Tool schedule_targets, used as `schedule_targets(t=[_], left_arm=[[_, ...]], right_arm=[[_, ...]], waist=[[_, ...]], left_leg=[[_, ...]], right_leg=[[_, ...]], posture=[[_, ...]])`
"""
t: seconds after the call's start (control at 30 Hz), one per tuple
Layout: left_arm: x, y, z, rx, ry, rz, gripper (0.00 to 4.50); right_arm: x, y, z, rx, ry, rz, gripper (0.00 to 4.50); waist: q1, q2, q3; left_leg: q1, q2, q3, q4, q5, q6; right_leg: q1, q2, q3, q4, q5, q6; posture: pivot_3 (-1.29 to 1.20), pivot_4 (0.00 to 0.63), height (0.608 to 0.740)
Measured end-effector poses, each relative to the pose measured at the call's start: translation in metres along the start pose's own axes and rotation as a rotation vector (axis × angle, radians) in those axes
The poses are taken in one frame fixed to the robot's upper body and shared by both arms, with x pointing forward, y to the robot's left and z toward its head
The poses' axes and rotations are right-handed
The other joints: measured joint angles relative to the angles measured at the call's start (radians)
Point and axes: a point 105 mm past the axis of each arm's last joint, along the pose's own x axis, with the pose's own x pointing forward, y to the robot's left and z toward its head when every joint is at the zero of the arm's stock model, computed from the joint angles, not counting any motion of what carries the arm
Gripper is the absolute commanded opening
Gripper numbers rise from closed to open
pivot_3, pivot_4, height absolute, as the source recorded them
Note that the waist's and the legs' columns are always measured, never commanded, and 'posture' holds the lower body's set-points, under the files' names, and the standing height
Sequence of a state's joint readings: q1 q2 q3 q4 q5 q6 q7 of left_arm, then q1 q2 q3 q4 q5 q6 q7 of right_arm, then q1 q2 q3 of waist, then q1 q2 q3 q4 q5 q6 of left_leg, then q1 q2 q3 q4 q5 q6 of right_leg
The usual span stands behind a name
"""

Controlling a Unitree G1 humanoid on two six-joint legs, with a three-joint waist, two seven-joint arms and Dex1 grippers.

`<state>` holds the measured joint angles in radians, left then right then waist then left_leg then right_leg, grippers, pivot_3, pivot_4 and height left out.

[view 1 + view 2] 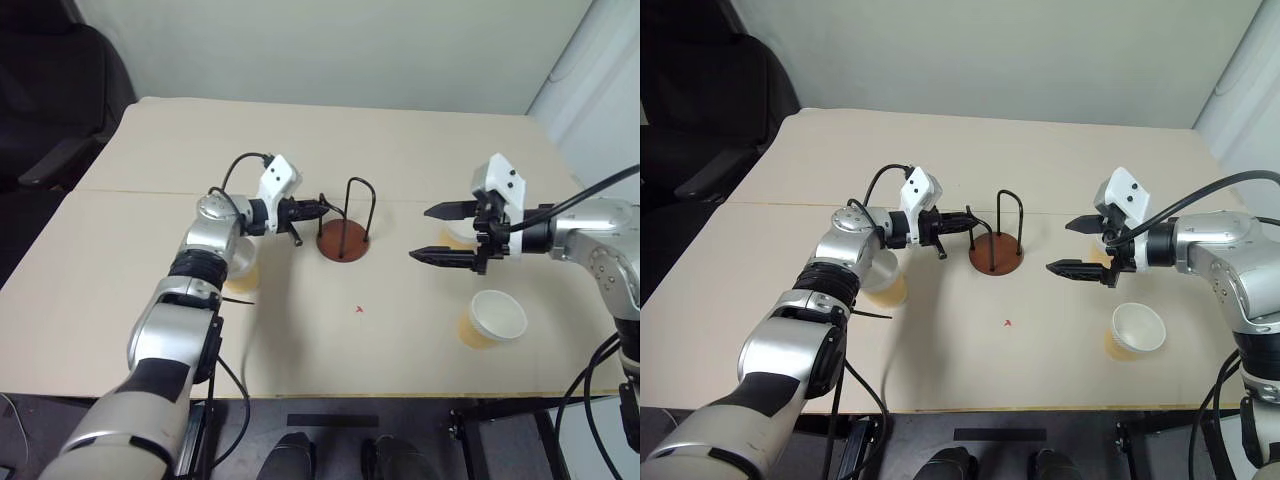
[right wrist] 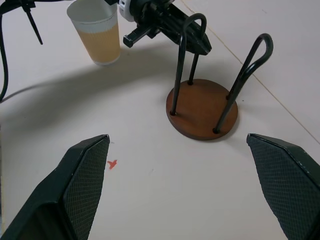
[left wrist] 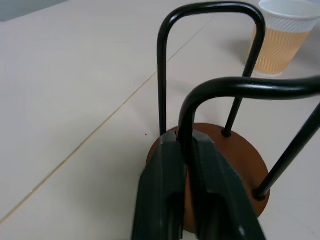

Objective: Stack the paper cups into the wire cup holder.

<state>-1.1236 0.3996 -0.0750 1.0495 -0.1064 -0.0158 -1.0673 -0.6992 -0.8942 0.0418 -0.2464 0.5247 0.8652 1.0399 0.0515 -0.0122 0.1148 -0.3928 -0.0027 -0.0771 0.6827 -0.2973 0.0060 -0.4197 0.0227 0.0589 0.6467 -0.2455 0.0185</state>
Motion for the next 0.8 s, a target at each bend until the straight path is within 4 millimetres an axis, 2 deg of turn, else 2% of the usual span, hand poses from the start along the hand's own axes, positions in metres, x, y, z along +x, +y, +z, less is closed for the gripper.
schedule_targets(t=[0.33,0.53,0.8], left_arm=[[0.003,-0.01,0.006,0.004,-0.017,-0.093,0.09],[0.0,-0.025,0.025,0.083,-0.033,-0.237,0.09],[-0.007,-0.039,0.017,0.112,0.019,-0.348,0.09]], right_arm=[[-0.008,-0.001,0.002,-0.011,0.011,-0.008,4.5],[-0.017,0.006,0.006,-0.046,0.043,0.03,4.5],[-0.023,0.009,0.014,-0.045,0.039,0.052,4.5]], waist=[[0.002,0.0,0.0],[0.006,0.0,0.0],[0.007,0.0,0.0]], left_leg=[[0.0,0.0,0.0,0.0,0.0,0.0],[-0.001,0.0,0.001,0.0,0.0,0.0],[-0.002,0.0,0.001,0.001,0.0,0.0]], right_leg=[[0.0,0.0,0.0,0.0,0.0,0.0],[-0.001,0.0,0.0,0.0,0.0,0.0],[-0.001,0.0,0.0,0.001,0.0,0.0]], posture=[[0.0,0.15,0.74],[0.0,0.15,0.74],[0.0,0.15,0.74]])
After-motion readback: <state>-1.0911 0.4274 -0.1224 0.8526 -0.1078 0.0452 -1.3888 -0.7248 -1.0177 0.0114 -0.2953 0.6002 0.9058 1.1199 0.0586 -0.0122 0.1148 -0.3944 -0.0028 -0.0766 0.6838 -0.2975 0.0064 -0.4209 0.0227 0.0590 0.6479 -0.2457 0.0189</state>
